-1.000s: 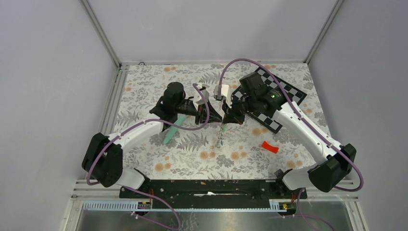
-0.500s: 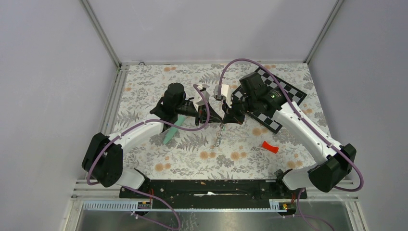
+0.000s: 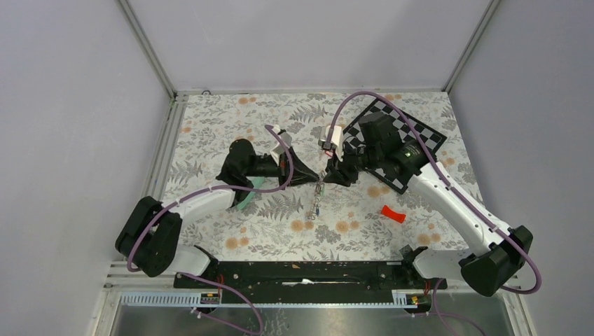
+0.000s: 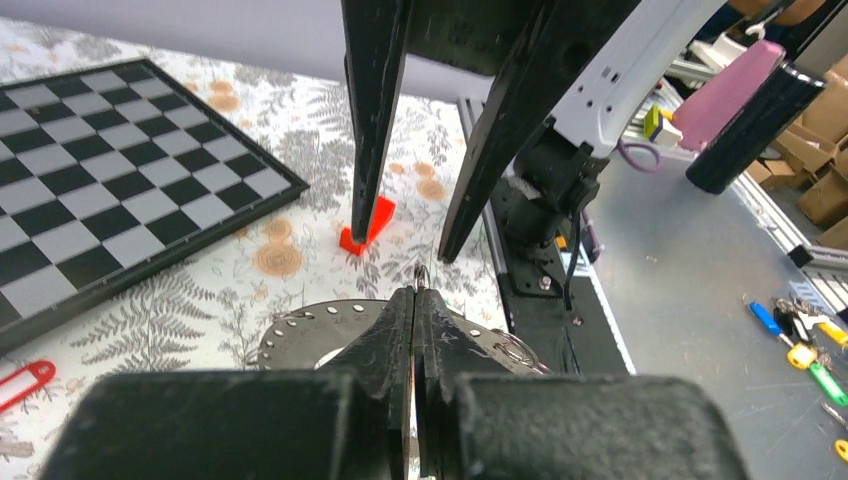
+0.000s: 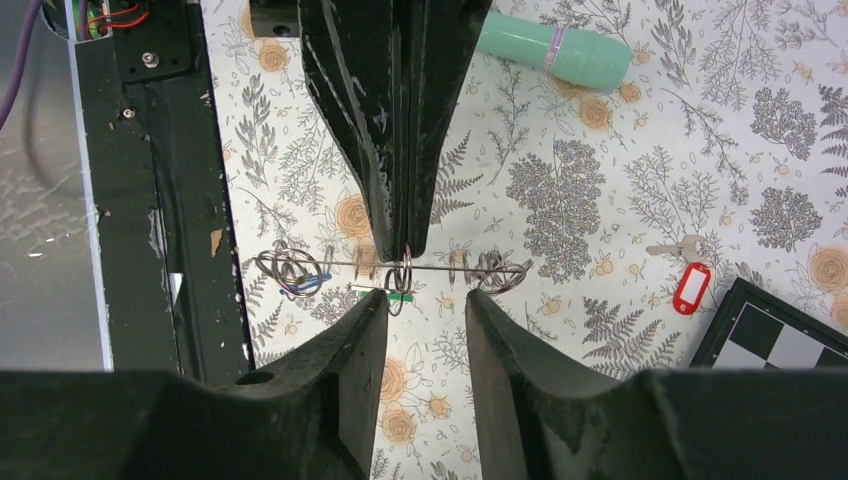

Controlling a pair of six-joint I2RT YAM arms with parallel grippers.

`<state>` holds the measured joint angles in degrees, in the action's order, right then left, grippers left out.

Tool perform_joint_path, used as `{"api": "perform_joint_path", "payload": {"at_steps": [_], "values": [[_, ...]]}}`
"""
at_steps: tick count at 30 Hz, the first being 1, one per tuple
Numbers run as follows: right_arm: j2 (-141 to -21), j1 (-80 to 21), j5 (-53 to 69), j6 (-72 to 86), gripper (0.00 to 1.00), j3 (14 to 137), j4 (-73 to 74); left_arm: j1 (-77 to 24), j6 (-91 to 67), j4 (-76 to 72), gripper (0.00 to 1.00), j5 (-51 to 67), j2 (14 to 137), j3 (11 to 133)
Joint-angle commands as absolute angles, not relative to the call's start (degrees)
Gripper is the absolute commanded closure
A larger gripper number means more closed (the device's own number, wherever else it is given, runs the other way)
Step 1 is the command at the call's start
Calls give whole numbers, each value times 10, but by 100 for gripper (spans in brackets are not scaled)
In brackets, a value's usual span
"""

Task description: Put the keys on the keyring

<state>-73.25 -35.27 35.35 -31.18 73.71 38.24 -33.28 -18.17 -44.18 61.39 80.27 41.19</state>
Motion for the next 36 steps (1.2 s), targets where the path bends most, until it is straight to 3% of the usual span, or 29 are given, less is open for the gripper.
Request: {"api": "perform_joint_path", "payload": {"at_steps": [1, 6, 12, 18, 31, 36], "values": [[-714, -356, 384, -303, 57, 720, 348, -330, -255, -558, 100, 580, 766, 407], [-714, -355, 395, -303, 61, 713, 341, -330, -252, -540, 100, 576, 765, 403], [-713, -354, 402, -303, 81, 701, 336, -330, -255, -548, 100, 573, 763, 399], [-711, -352, 408, -300, 91, 691, 331, -327, -275, -607, 100, 574, 762, 381], [-731, -352, 450, -279, 91, 687, 313, -327, -307, -704, 100, 571, 772, 355], [-736, -352, 458, -271, 82, 682, 300, -327, -312, -719, 100, 565, 774, 349]]}}
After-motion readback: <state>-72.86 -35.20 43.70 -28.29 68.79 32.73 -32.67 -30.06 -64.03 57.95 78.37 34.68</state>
